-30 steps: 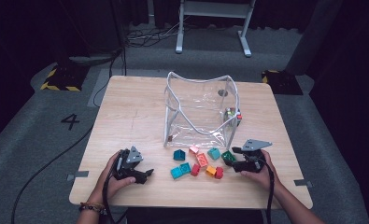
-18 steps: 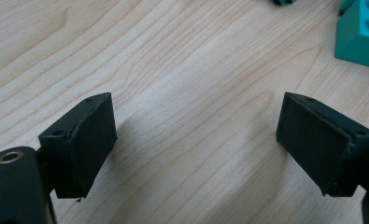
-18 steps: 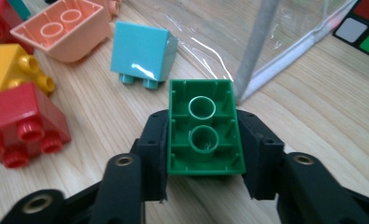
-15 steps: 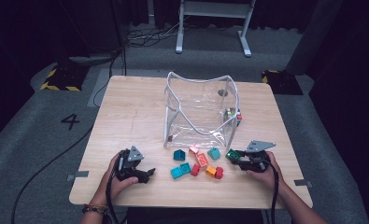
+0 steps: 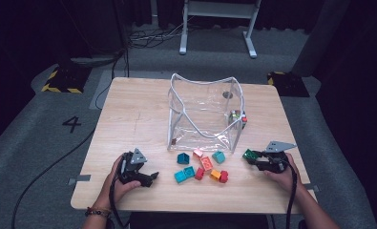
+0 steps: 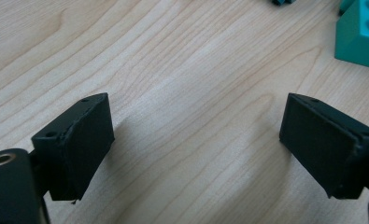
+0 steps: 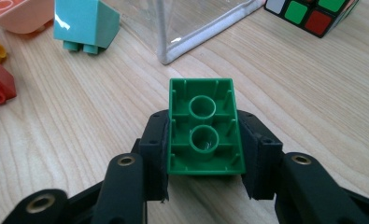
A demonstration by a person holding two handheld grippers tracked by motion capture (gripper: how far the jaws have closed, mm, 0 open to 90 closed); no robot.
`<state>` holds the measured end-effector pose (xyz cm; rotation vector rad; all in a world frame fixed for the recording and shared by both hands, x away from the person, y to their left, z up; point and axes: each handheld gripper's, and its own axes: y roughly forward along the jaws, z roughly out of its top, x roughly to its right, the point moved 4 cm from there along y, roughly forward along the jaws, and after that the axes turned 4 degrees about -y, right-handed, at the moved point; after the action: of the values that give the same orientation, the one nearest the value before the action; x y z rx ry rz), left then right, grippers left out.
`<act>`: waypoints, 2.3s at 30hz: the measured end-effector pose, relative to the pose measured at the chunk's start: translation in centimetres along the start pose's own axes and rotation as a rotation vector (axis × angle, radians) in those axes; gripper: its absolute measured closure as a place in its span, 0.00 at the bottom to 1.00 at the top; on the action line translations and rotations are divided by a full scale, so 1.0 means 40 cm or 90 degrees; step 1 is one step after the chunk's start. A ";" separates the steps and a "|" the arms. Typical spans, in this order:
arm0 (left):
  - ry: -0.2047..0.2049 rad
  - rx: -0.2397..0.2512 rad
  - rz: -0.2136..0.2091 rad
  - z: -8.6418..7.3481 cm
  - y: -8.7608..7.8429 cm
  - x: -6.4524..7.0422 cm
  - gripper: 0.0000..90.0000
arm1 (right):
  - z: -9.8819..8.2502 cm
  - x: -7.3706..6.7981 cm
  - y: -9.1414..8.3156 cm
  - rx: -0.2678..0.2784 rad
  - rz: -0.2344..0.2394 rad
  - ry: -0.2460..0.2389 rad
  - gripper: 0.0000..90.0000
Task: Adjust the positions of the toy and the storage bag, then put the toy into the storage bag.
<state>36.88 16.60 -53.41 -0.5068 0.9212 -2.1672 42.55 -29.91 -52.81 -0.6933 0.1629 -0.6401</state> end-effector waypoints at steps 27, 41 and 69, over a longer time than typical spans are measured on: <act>0.024 -0.003 -0.013 0.003 0.002 -0.017 0.07 | 0.006 0.009 0.001 0.003 -0.016 0.009 0.66; 0.022 -0.002 -0.013 0.003 0.002 -0.017 0.07 | 0.026 0.027 -0.038 0.052 -0.007 0.015 0.66; 0.021 -0.002 -0.014 0.003 0.002 -0.016 0.07 | 0.457 0.060 -0.270 0.215 -0.006 -0.099 0.66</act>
<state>37.42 16.98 -53.46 -0.4868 0.9419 -2.2005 45.41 -27.74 -31.73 -0.4160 -0.0916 -0.6011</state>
